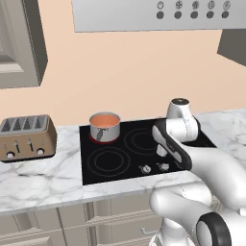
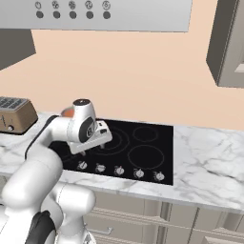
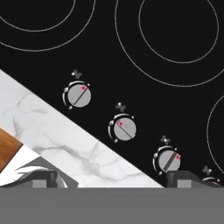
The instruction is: Wait until the marinara sauce is simmered to a deep red color and then turn off the stove.
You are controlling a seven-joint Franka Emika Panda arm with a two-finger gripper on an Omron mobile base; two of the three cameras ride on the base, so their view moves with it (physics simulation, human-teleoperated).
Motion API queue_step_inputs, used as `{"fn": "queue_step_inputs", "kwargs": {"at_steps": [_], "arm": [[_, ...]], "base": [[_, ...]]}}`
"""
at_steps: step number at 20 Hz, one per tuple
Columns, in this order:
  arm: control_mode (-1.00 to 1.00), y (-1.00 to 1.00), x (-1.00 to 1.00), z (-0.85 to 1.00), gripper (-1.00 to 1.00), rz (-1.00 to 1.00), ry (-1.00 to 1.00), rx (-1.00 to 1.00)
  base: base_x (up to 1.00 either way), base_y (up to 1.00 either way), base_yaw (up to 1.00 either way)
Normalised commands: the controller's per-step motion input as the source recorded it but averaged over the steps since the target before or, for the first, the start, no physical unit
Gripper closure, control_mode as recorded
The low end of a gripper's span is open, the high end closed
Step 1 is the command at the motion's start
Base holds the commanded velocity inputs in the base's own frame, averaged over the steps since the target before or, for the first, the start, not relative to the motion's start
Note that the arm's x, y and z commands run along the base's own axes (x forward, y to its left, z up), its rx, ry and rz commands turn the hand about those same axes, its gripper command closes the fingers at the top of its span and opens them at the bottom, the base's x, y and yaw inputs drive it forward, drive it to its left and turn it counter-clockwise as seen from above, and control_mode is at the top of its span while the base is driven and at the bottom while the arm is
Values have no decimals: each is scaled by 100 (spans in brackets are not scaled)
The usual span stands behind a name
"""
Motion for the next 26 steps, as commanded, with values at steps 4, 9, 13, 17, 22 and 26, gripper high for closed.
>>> {"fn": "queue_step_inputs", "kwargs": {"at_steps": [4, 9, 13, 17, 22, 26], "arm": [[-100, 0, 11, -42, -100, 0, 0, 0], [-100, 0, 7, -31, -100, 0, 0, 0], [-100, 0, 9, -31, -100, 0, 0, 0], [-100, -3, 10, -31, -100, 0, 0, 0], [-100, -7, 13, -27, -100, 0, 0, 0], [-100, -9, 9, -25, -100, 0, 0, 0]], "base": [[0, 0, 0], [0, 0, 0], [0, 0, 0], [0, 0, 0], [0, 0, 0], [0, 0, 0]]}}
